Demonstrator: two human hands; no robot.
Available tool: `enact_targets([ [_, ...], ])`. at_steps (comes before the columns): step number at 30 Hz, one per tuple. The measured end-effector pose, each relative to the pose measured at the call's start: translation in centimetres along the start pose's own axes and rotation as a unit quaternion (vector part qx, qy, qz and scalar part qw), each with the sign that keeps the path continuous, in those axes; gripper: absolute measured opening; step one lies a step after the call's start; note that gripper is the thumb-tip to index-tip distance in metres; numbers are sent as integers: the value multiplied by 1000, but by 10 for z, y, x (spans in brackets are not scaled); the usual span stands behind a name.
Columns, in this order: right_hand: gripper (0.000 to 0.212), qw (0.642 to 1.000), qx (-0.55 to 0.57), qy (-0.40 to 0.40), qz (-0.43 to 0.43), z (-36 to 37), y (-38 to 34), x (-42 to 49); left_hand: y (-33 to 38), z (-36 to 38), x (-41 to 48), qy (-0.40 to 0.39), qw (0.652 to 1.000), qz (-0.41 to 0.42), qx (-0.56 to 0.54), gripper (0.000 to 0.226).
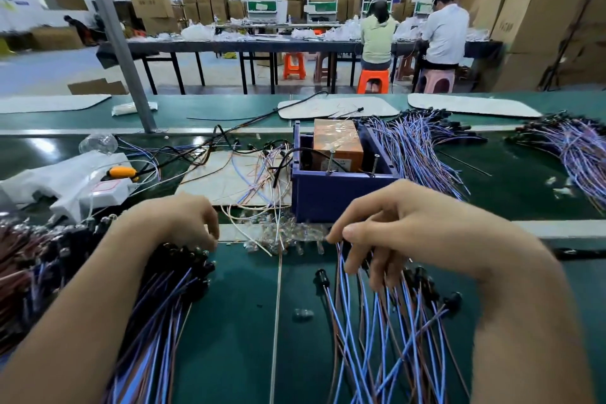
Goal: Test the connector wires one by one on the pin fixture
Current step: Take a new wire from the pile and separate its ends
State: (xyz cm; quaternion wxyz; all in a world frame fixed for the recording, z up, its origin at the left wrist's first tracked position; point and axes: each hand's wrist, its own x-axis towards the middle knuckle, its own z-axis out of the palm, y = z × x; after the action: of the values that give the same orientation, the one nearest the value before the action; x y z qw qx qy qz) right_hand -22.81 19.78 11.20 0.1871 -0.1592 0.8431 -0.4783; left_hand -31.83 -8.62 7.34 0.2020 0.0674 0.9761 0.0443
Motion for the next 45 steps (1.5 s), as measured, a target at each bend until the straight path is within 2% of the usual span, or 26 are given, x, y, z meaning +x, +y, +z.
enact_targets([
  [3,16,992,-61,25,110,10,20,32,5,9,6,-34,999,-24,13,16],
  [6,26,973,-122,-3,195,31,35,61,12,20,12,-59,996,-33,53,19],
  [8,30,961,-165,-21,220,44,43,74,12,24,16,-53,994,-39,82,23],
  [12,29,945,-249,-8,213,50,50,84,9,24,18,-38,995,-38,89,20],
  [19,33,946,-241,-30,213,40,52,79,-1,18,15,-57,995,-52,-69,14],
  [23,28,945,-243,-36,216,43,53,81,-4,16,13,-90,988,-65,-112,13],
  [25,25,943,-256,-10,213,40,50,79,-3,13,9,-93,986,-58,-125,11],
  [28,22,944,-240,94,208,27,50,75,2,6,0,-67,984,3,-167,6],
  [31,32,935,-186,250,168,17,51,74,14,-4,-13,15,968,118,-221,8],
  [33,38,946,-64,298,111,16,44,73,30,-8,-21,140,932,184,-278,10],
  [34,41,958,33,270,94,18,36,71,38,-9,-25,204,899,211,-326,10],
  [35,46,965,134,210,84,22,27,69,46,-10,-29,257,860,239,-371,11],
  [37,59,954,286,58,64,34,8,67,58,-11,-40,308,781,309,-446,14],
  [38,63,941,334,2,54,41,-1,67,62,-12,-44,307,748,351,-473,13],
  [39,64,927,374,-21,40,48,-8,67,65,-12,-49,297,724,393,-482,11],
  [40,61,912,409,-8,25,52,-13,68,66,-12,-53,282,714,426,-478,12],
  [43,41,865,491,103,-19,52,-20,64,67,-12,-63,194,731,479,-446,10],
  [45,38,849,509,140,-31,45,-21,59,66,-13,-67,136,750,487,-425,13],
])
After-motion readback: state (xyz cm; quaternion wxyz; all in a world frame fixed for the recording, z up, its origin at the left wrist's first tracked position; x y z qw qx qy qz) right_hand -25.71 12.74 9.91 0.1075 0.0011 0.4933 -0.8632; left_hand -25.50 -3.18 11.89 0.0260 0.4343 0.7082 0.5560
